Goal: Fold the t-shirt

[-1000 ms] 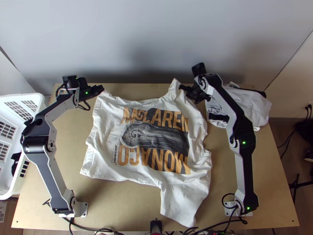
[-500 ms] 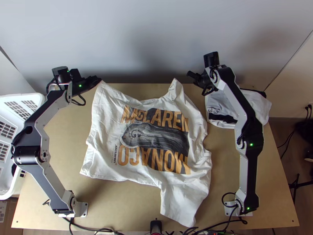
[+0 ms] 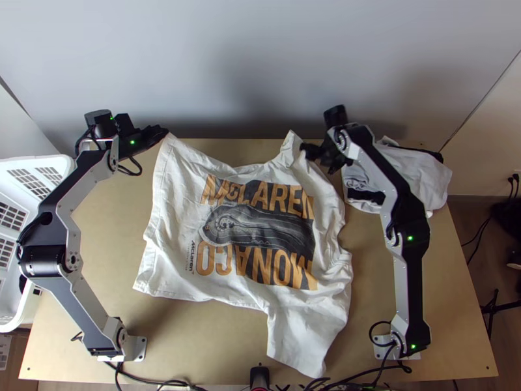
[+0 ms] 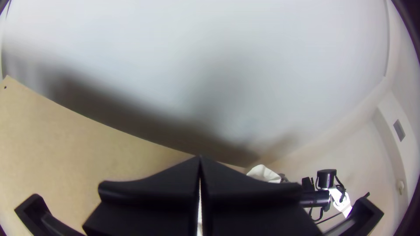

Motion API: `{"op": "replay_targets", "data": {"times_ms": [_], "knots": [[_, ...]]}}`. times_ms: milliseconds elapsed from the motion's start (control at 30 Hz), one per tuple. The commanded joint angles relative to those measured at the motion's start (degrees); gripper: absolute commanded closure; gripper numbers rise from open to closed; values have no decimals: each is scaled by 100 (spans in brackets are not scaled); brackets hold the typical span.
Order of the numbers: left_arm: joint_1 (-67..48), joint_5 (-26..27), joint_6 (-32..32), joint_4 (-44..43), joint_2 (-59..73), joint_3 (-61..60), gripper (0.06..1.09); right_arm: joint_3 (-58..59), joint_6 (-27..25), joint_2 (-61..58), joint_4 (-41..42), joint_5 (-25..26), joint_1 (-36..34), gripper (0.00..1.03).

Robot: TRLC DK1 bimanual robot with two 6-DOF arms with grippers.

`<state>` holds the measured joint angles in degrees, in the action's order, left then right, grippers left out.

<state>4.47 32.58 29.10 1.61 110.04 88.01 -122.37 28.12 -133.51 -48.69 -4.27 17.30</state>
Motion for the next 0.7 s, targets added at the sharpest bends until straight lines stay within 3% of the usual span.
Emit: {"op": "replay_targets", "data": {"times_ms": [0,100,133,167,200,467,567,667], "knots": [[10,3,-54,-20,70,15,105,301,-298,-105,-203,-12,160,45],[10,3,-54,-20,70,15,105,468,-316,-105,-238,5,239,46],[19,3,-54,-20,70,15,105,521,-325,-96,-220,76,256,57],[19,3,-54,-20,70,15,105,538,-333,-96,-97,216,265,89],[28,3,-54,-20,70,15,105,530,-307,-131,-27,287,256,99],[159,12,148,-11,-395,41,105,275,132,836,518,287,125,100],[212,73,588,-20,-844,173,105,-332,387,1345,606,278,54,100],[326,319,1484,-178,-1301,489,105,-806,431,1846,773,234,63,100]]}}
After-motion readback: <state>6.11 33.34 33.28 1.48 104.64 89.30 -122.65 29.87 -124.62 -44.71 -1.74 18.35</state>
